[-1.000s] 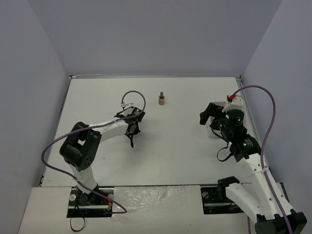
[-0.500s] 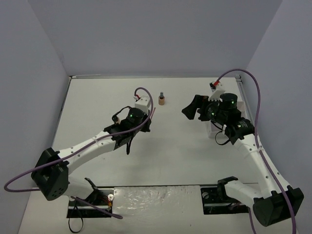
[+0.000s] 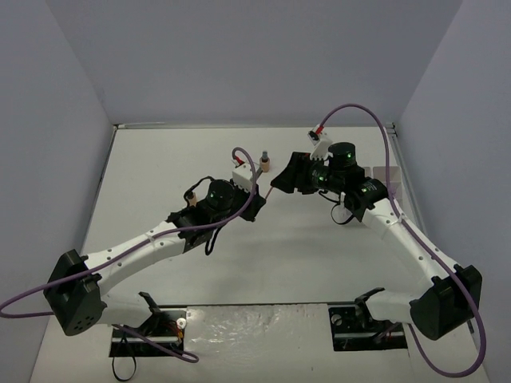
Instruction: Organize the makeup
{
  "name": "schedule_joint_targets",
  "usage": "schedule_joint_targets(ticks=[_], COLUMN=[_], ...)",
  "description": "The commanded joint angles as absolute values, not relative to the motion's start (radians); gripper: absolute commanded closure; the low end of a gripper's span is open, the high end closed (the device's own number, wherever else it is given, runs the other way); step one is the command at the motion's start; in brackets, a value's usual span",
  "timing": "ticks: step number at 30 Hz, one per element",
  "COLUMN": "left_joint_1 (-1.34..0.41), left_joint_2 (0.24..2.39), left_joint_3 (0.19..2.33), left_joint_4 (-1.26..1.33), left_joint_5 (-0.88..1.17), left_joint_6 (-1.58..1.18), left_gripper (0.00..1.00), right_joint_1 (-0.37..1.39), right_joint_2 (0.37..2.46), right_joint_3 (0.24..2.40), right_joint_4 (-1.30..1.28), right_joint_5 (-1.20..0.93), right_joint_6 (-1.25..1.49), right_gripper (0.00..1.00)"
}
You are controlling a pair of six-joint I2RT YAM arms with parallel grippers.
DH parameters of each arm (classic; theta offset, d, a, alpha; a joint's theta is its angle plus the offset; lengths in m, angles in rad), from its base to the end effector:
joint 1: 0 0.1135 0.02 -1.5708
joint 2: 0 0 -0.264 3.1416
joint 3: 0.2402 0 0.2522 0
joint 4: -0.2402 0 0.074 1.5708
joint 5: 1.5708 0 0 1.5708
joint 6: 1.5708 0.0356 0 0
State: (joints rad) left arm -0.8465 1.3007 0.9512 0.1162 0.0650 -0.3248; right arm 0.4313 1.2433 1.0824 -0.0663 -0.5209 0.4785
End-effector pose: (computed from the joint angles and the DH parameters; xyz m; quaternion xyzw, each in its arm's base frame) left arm 0.2016 -0.2313 0.3151 0.2217 0.7525 -0.3638 0.5023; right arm 0.2548 0.1368 0.3598 -0.1424 0.7599 0.4453 0.4517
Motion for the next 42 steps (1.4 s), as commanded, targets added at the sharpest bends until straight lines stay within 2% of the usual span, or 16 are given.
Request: schedule_joint_targets(ticks=[1, 5, 11, 18, 23, 30, 34, 36, 38, 42], left_joint_1=[-0.859, -0.867, -0.87, -0.87, -0.87, -0.87, -0.87, -0.869, -0.868, -0.865], left_joint_2=[1.241, 1.243, 1.255, 1.255, 1.255, 1.263, 1.266, 1.267, 1.265, 1.255], left_joint_3=[0.979, 0.987, 0.993, 1.016, 1.02, 1.02, 1.019, 1.018, 1.016, 1.019], left_joint_4=[0.228, 0.236, 0.252, 0.245, 0.235, 0.219, 0.204, 0.188, 0.176, 0.106], left_joint_5=[0.109, 0.117, 0.116, 0.116, 0.117, 0.124, 0.123, 0.107, 0.079, -0.036], left_joint_6=[-0.316, -0.322, -0.331, -0.331, -0.333, -0.342, -0.343, -0.35, -0.358, -0.385], left_gripper=[1.0, 1.0, 1.0, 1.0, 1.0, 1.0, 1.0, 0.96, 0.86, 0.43], right_joint_1=[0.434, 0.443, 0.448, 0.45, 0.452, 0.453, 0.453, 0.451, 0.451, 0.446], right_joint_2=[1.258, 1.265, 1.261, 1.256, 1.249, 1.241, 1.23, 1.222, 1.21, 1.174], right_joint_3=[1.105, 1.091, 1.082, 1.054, 1.042, 1.032, 1.028, 1.025, 1.022, 1.014], right_joint_4=[0.033, 0.062, 0.069, 0.069, 0.069, 0.069, 0.069, 0.068, 0.064, 0.037], right_joint_5=[-0.537, -0.558, -0.578, -0.57, -0.561, -0.539, -0.516, -0.5, -0.467, -0.349], right_joint_6=[0.521, 0.548, 0.559, 0.564, 0.561, 0.542, 0.522, 0.505, 0.494, 0.459], right_gripper=[0.4, 0.44, 0.58, 0.62, 0.74, 1.0, 1.0, 1.0, 1.0, 1.0])
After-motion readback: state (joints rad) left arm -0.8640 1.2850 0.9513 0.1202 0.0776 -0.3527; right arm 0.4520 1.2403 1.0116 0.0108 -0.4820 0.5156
